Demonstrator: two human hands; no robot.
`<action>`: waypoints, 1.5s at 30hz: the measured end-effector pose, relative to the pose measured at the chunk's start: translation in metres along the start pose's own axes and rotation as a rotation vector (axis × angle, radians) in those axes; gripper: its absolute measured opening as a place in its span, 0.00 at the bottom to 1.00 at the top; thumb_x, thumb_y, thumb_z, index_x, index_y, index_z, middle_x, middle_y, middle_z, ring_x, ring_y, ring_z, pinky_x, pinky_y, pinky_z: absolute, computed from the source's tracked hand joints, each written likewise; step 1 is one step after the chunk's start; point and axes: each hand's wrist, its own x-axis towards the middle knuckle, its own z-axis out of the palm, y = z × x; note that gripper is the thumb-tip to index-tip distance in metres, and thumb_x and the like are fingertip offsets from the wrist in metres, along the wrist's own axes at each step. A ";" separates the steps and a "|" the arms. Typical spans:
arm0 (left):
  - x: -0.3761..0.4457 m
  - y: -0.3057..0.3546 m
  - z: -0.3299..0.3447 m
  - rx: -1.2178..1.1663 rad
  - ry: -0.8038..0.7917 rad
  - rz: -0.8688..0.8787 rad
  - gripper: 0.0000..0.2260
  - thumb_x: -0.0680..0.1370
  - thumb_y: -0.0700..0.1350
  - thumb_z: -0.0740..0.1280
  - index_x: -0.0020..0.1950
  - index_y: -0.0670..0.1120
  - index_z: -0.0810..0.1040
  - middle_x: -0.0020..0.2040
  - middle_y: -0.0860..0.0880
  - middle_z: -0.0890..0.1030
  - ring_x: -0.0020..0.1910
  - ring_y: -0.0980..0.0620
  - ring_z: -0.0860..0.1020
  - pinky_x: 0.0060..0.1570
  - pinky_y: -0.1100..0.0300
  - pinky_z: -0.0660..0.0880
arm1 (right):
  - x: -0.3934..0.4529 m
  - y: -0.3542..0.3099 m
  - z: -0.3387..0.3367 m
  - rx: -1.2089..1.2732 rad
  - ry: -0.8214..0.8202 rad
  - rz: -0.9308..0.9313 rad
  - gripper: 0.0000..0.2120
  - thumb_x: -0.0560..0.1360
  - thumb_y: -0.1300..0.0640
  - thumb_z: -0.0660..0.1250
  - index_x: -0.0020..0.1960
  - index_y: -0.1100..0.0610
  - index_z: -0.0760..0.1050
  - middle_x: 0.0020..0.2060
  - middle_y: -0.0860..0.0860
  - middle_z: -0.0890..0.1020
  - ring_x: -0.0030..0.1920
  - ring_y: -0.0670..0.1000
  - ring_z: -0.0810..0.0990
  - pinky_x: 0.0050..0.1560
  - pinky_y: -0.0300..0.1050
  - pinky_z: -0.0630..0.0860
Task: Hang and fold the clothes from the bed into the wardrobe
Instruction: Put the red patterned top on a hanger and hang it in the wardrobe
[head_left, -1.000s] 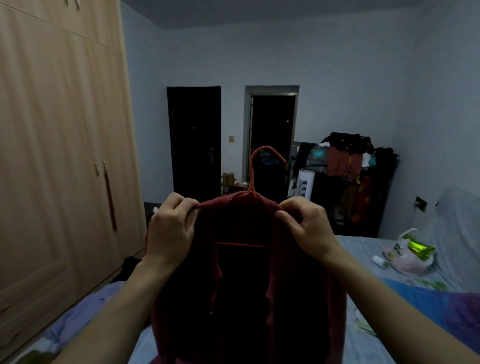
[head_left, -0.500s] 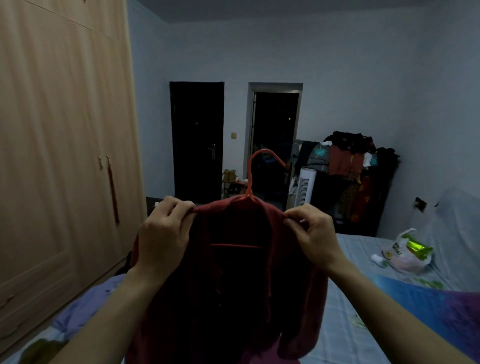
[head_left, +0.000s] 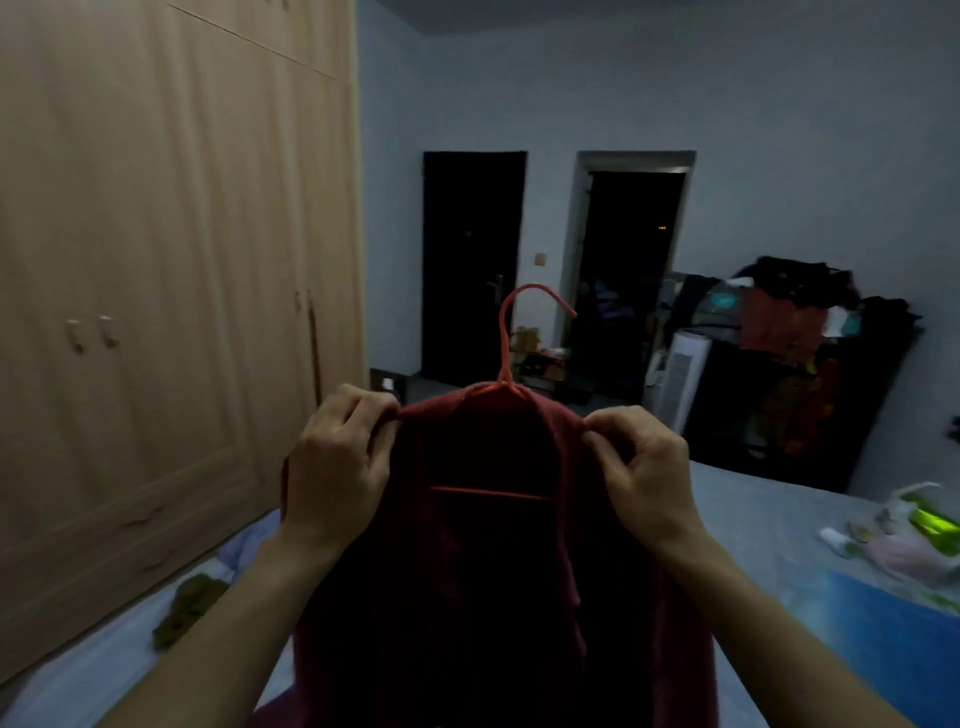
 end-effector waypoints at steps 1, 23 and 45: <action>-0.004 0.002 -0.013 0.036 -0.003 -0.025 0.04 0.76 0.38 0.70 0.51 0.42 0.80 0.45 0.47 0.78 0.42 0.46 0.77 0.41 0.54 0.74 | -0.002 -0.005 0.005 0.025 -0.007 -0.013 0.06 0.74 0.64 0.72 0.47 0.54 0.81 0.42 0.45 0.81 0.44 0.42 0.80 0.48 0.35 0.77; -0.108 -0.166 -0.394 0.554 0.032 -0.190 0.06 0.80 0.45 0.65 0.51 0.44 0.79 0.45 0.51 0.76 0.41 0.52 0.76 0.41 0.62 0.73 | -0.027 -0.316 0.270 0.453 -0.278 -0.271 0.08 0.73 0.65 0.72 0.48 0.54 0.83 0.41 0.44 0.81 0.43 0.38 0.79 0.47 0.27 0.72; -0.127 -0.399 -0.470 0.880 0.091 -0.399 0.06 0.81 0.41 0.64 0.54 0.42 0.80 0.47 0.48 0.77 0.45 0.48 0.77 0.47 0.50 0.77 | -0.006 -0.438 0.569 0.718 -0.386 -0.285 0.12 0.73 0.64 0.72 0.43 0.46 0.79 0.38 0.39 0.80 0.41 0.41 0.79 0.42 0.27 0.70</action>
